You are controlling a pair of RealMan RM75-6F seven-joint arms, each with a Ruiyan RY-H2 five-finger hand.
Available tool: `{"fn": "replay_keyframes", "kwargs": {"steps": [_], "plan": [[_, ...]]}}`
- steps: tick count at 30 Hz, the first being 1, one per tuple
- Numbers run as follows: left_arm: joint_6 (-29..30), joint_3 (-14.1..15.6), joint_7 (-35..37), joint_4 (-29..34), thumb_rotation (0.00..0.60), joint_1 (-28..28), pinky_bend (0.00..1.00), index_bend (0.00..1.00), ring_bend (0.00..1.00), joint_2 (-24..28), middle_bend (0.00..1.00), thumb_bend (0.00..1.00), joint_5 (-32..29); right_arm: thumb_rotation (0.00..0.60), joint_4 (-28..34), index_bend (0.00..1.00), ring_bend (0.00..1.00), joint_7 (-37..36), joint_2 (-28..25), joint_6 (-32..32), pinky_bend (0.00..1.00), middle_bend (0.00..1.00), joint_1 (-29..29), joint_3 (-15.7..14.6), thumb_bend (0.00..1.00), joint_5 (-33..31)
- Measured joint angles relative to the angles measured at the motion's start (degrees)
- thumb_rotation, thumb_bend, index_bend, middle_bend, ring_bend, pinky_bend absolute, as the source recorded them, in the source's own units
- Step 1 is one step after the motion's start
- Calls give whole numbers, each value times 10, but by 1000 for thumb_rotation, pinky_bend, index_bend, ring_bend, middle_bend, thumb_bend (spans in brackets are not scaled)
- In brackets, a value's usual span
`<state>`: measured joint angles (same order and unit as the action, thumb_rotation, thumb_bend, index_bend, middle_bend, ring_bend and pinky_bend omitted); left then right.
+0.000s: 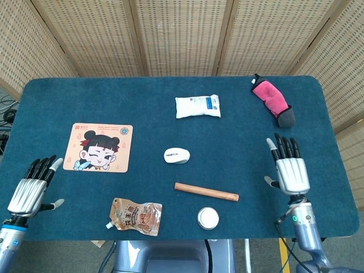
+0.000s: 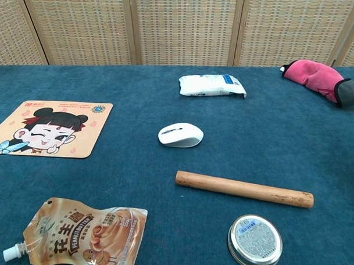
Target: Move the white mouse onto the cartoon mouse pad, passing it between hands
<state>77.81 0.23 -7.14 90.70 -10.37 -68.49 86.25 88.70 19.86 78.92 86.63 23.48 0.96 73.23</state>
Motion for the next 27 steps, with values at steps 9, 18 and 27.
{"fn": "replay_keyframes", "kwargs": {"steps": [9,18,27], "plan": [[6,-2,-11,-1,600,2,0,0,0,-10,0,0,-1,600,-61,12,0,-101,-13,64,0,0,-75,-41,0,76],[1,-12,-16,9,600,-6,0,0,0,-22,0,0,-7,600,-59,11,0,-140,-39,86,0,0,-105,-26,0,109],[-75,-68,-52,81,600,-73,0,0,0,-4,0,0,-66,600,-56,24,0,-177,-55,78,0,0,-119,-3,0,114]]}}
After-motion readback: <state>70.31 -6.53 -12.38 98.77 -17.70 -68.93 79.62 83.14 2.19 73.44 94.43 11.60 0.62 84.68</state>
